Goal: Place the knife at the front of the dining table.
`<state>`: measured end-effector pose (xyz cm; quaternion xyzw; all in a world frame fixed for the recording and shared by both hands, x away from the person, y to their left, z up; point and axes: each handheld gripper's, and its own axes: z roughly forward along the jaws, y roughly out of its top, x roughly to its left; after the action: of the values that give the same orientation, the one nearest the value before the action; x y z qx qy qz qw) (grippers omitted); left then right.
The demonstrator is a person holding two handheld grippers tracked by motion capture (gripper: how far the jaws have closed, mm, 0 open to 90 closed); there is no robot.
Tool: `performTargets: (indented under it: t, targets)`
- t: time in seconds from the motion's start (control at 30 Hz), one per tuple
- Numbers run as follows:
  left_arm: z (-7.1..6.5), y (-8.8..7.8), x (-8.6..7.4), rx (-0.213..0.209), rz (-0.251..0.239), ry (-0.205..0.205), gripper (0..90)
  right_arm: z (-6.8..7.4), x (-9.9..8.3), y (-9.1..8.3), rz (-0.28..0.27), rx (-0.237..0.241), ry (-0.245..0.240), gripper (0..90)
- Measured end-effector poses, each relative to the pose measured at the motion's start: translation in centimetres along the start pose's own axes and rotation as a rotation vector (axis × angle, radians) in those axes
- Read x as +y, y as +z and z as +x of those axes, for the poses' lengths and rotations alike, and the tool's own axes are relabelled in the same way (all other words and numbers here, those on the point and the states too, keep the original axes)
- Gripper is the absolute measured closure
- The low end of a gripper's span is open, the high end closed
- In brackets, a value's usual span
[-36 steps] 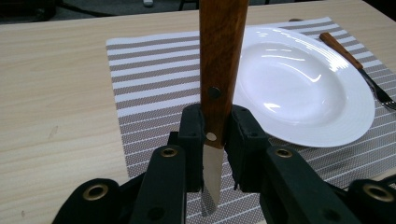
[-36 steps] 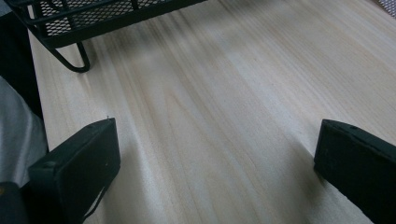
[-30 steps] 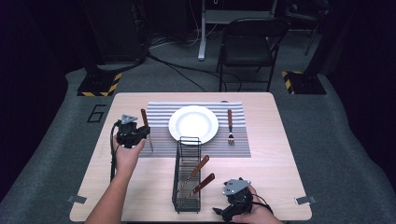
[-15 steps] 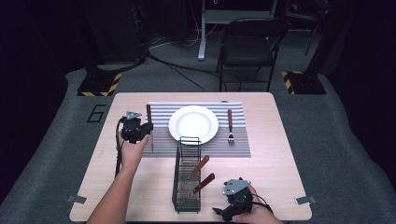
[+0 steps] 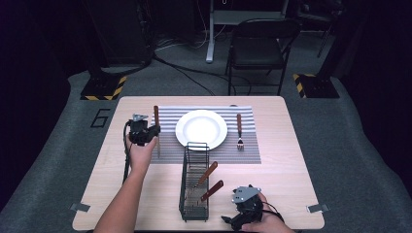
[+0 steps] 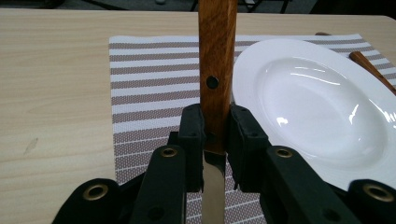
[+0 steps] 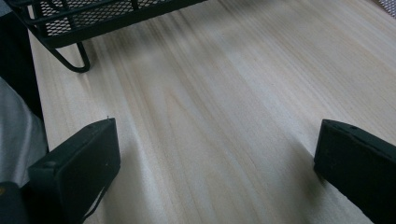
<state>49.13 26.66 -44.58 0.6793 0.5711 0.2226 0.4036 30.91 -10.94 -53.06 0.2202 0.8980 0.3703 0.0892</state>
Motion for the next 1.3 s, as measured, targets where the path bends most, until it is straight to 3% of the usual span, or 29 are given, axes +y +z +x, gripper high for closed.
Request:
performTargets:
  t: [0.6,0.8,1.3]
  targets:
    - [0.1,2.6,-0.4,0.018,-0.023,-0.028,76.2,0.0,0.0,0.0,0.003,0.002,0.001,0.0]
    - [0.5,3.5,-0.5,0.017,-0.017,-0.063,76.2,0.0,0.0,0.0,0.004,0.002,-0.003,0.0]
    - [0.6,5.2,-0.8,0.03,-0.004,-0.083,76.1,0.0,0.0,0.0,0.004,0.003,-0.003,0.0]
